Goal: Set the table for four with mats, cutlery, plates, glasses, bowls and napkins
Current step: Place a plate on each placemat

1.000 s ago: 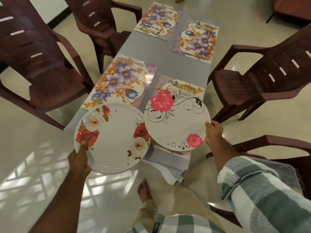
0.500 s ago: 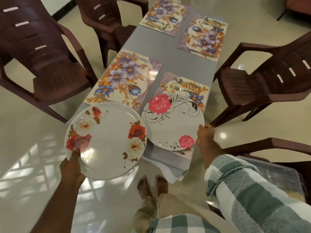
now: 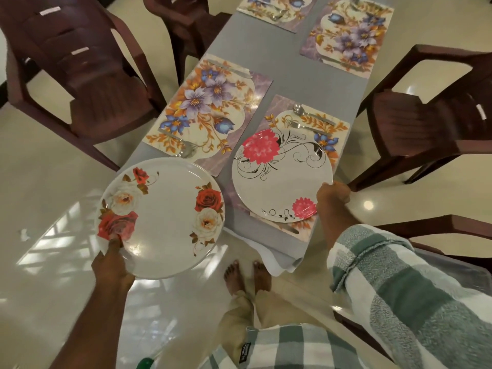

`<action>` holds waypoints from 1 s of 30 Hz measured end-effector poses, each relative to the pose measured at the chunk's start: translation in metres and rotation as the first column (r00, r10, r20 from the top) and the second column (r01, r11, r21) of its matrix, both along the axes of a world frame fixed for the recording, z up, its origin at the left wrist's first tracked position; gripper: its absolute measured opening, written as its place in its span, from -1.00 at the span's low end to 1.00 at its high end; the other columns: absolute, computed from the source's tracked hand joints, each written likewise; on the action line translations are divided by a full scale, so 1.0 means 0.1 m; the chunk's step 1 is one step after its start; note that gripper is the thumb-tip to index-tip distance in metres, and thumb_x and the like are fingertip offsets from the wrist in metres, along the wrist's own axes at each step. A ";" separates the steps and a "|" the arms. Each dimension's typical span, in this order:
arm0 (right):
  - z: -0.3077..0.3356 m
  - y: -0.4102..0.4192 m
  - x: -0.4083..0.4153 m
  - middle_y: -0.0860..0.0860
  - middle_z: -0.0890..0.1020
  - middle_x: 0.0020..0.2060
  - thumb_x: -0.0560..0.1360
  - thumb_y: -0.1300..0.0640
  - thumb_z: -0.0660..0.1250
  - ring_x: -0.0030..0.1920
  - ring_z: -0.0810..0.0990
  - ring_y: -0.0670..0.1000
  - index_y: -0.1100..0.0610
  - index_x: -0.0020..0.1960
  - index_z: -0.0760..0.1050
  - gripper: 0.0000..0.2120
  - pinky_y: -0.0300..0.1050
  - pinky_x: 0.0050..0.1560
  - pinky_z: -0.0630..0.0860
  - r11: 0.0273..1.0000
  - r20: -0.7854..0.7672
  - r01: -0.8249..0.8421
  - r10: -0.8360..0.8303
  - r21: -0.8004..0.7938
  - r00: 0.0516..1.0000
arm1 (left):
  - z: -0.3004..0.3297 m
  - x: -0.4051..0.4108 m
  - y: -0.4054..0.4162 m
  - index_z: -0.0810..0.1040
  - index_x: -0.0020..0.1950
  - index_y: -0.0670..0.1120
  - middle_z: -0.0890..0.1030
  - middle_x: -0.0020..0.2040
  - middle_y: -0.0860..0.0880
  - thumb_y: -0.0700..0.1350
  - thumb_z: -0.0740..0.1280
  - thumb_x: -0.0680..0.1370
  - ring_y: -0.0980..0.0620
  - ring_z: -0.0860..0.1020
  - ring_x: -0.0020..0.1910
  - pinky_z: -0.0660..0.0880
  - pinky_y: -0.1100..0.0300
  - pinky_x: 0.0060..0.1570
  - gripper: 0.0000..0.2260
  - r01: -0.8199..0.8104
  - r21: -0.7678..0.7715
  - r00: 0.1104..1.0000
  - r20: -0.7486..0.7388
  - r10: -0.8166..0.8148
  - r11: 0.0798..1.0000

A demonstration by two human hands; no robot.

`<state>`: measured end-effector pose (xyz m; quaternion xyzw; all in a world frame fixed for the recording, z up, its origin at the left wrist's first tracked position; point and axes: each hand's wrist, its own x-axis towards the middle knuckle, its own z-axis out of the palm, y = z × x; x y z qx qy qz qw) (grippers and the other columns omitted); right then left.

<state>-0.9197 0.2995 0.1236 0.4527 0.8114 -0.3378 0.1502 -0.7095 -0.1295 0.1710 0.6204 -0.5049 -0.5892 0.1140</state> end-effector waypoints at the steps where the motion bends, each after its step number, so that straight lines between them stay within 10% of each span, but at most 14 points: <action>1: -0.08 0.01 -0.02 0.05 0.54 0.28 0.59 0.14 0.28 0.30 0.49 0.07 0.11 0.33 0.47 -0.68 -0.16 0.20 0.49 0.999 -0.060 -0.010 0.014 0.054 0.998 | 0.00 0.03 0.00 0.52 0.08 -0.08 0.52 -0.18 -0.01 0.05 0.39 0.59 0.01 0.51 -0.26 0.43 0.12 -0.31 -0.78 -0.011 0.003 1.000 -0.007 0.011 1.000; 8: -0.02 -0.66 0.15 0.17 0.33 0.37 0.43 0.19 0.44 0.31 0.37 0.24 0.08 0.39 0.30 -0.42 0.20 0.24 0.39 0.924 -0.217 -0.181 0.264 0.338 0.940 | 0.04 0.18 0.06 0.49 0.12 -0.12 0.53 -0.17 -0.03 0.01 0.39 0.60 0.03 0.52 -0.25 0.47 0.13 -0.22 -0.77 -0.041 0.017 0.995 -0.089 0.043 0.999; 16: 0.01 -2.17 0.37 0.08 0.62 -0.13 0.61 0.15 0.27 -0.10 0.59 0.11 0.16 0.00 0.55 -0.89 0.03 -0.11 0.53 0.568 -0.512 -0.780 0.767 0.263 0.386 | 0.11 0.38 -0.31 0.60 0.07 -0.11 0.61 -0.01 -0.11 -0.03 0.44 0.57 -0.13 0.58 0.00 0.52 0.00 0.02 -0.82 -0.082 0.046 0.989 -0.117 0.087 0.996; 24: 0.03 -3.35 0.09 0.14 0.65 -0.09 0.62 0.17 0.26 -0.04 0.61 0.14 0.19 0.00 0.61 -0.83 -0.02 -0.02 0.50 0.393 -0.374 -0.863 0.888 0.317 0.267 | 0.04 0.30 -1.48 0.57 -0.04 -0.10 0.55 -0.17 -0.07 0.04 0.43 0.57 -0.09 0.55 -0.16 0.49 -0.01 -0.03 -0.79 -0.066 0.030 0.995 -0.077 0.068 0.997; 30: -0.05 -3.63 -0.20 0.17 0.65 0.02 0.57 0.23 0.30 0.09 0.60 0.19 0.18 0.08 0.65 -0.82 -0.02 0.13 0.48 0.469 -0.252 -0.791 0.882 0.393 0.397 | 0.04 -0.12 -2.20 0.57 0.24 -0.16 0.61 0.07 -0.13 -0.06 0.39 0.60 -0.06 0.59 -0.10 0.57 0.11 -0.12 -0.73 0.032 -0.009 0.989 -0.147 -0.033 0.999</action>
